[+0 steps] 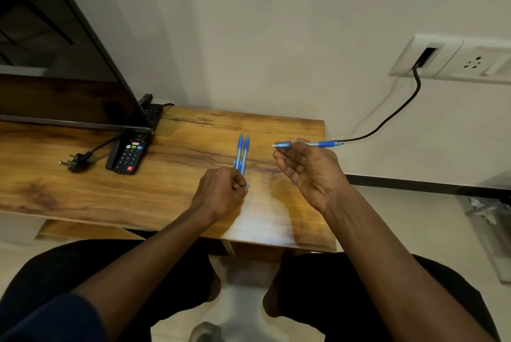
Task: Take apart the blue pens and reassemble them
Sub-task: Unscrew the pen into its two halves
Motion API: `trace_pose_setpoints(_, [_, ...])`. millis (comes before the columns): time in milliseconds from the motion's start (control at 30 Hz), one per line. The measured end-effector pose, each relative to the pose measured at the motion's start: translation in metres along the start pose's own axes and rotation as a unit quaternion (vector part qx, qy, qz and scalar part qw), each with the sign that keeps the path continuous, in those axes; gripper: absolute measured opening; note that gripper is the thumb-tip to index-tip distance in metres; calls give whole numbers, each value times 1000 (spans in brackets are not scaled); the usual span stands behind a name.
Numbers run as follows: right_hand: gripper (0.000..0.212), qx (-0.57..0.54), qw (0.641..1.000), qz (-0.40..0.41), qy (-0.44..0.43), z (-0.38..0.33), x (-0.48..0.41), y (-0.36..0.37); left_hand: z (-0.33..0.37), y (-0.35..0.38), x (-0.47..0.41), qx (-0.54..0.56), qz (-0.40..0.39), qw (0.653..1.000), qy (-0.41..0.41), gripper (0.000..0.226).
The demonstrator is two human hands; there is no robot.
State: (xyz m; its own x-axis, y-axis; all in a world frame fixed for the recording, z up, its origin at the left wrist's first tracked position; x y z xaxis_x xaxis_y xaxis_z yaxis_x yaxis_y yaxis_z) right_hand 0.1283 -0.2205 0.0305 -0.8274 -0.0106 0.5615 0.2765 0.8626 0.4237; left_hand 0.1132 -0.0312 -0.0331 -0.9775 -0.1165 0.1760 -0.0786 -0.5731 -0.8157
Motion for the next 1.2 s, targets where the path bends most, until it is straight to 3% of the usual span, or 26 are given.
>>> trace_pose_setpoints(267, [4,-14,1000,-13,0,2,1,6,0,-11,3,35,13,999,4,28])
trace_pose_setpoints(400, [10,-6,1000,-15,-4,5,1,9,9,-28,7,187,36,981,26,23])
trace_pose_setpoints(600, [12,-3,999,-36,-3,13,5,17,26,-46,11,380,50,921,75,24])
trace_pose_setpoints(867, [27,6,998,-64,6,19,8,23,27,-48,9,413,43,905,95,22])
trace_pose_setpoints(1200, [22,12,998,-64,7,23,7,21,25,-45,11,416,70,901,97,11])
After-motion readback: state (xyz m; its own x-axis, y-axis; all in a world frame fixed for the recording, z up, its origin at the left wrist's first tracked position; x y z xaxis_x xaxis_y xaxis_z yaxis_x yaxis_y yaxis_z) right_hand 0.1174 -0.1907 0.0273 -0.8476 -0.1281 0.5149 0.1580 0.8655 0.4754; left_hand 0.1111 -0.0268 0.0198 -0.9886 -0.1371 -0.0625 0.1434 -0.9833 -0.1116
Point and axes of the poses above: each hand's wrist, its own x-axis away from the middle knuckle, its own y-axis out of the palm, z = x × y, the point moved 7 cm from there along -x, towards the middle knuckle, and after that the axes turned 2 degrees about -x, right-handed, at the moved point
